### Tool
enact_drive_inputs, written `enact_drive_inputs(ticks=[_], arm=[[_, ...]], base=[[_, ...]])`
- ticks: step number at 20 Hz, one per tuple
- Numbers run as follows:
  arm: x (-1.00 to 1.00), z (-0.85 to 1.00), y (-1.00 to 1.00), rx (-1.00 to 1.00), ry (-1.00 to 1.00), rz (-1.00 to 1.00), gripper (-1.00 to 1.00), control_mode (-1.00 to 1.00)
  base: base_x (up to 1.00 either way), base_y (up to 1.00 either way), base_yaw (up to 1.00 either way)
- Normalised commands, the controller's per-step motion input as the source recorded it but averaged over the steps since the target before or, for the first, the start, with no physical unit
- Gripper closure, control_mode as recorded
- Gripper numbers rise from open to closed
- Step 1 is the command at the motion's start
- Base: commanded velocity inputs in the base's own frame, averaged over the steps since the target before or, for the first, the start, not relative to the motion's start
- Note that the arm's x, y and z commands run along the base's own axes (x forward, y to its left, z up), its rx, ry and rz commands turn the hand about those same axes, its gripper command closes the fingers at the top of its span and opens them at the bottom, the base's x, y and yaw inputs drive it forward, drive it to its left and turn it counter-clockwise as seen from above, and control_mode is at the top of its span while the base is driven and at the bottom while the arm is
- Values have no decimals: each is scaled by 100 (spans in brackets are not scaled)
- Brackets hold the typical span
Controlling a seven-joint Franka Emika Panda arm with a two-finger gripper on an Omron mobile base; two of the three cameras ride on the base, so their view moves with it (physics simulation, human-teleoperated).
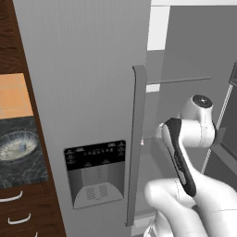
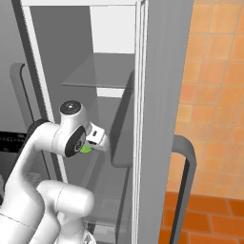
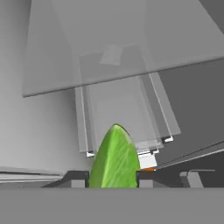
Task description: Grab a lemon wedge from the fridge and one ice cube from the ice bowl, and put them in the glass of lemonade.
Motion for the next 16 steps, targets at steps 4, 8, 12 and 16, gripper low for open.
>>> enact_drive_inputs(ticks=[4, 8, 12, 16], arm=[[-98, 100, 0, -1, 20, 10, 100, -100], [-78, 100, 9, -8, 24, 11, 100, -100], [-97, 82, 13, -8, 8, 11, 100, -100], [-100, 37, 27, -5, 0, 13, 100, -100]], base=[[0, 0, 0], [0, 0, 0], [0, 0, 0], [0, 0, 0]])
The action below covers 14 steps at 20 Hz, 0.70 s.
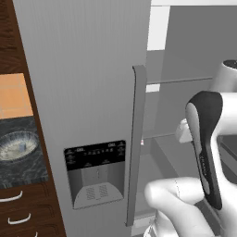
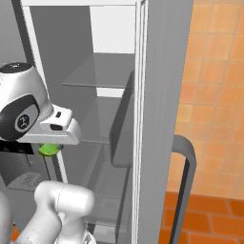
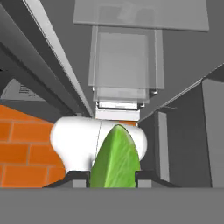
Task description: Grab a lemon wedge from the fridge and one ice cube from the ice bowl, and put them in the glass of lemonade.
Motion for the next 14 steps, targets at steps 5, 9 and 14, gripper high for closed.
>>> enact_drive_inputs(ticks=[5, 9, 14], arm=[[-55, -1, 11, 0, -9, 1, 100, -100], [0, -22, 0, 1, 0, 0, 100, -100], [-10, 0, 0, 0, 0, 0, 100, 100]], base=[[0, 0, 0], [0, 0, 0], [-14, 7, 1]])
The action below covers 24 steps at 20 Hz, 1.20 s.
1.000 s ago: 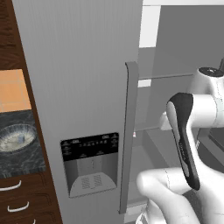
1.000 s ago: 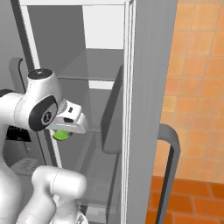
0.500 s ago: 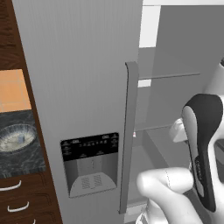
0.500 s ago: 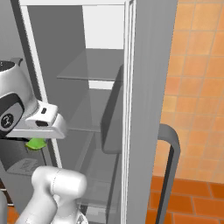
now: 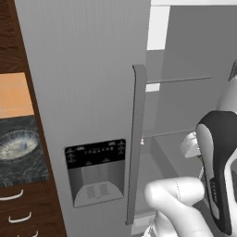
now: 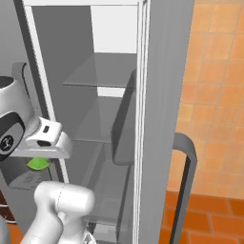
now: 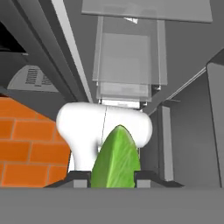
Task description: Grab a lemon wedge from the fridge and one ice cube from the ice bowl, and put them in the glass of lemonade.
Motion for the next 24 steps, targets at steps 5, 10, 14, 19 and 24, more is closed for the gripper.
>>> enact_drive_inputs(ticks=[5, 10, 14, 19, 24], arm=[[0, 0, 0, 0, 0, 0, 100, 100], [0, 0, 0, 0, 0, 0, 100, 100], [0, 0, 0, 0, 0, 0, 100, 100], [0, 0, 0, 0, 0, 0, 100, 100], [0, 0, 0, 0, 0, 0, 100, 100]], base=[[-73, 89, 9], [-2, 100, 2], [65, 100, -10], [82, 100, -12], [-17, 97, 0]])
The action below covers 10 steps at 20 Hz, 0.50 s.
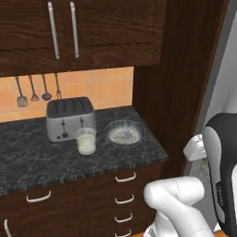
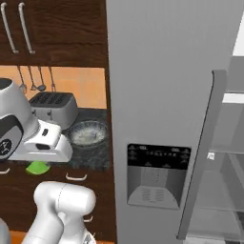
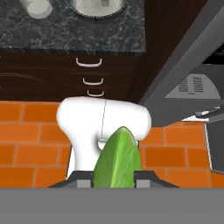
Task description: Grab a lemon wedge from the fridge and one ice cube from the ice bowl, and put them in the glass of lemonade.
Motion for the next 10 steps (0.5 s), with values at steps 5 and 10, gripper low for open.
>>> enact_drive_inputs(ticks=[5, 10], arm=[[0, 0, 0, 0, 0, 0, 100, 100], [0, 0, 0, 0, 0, 0, 100, 100]], base=[[-66, 80, 4], [72, 75, 0]])
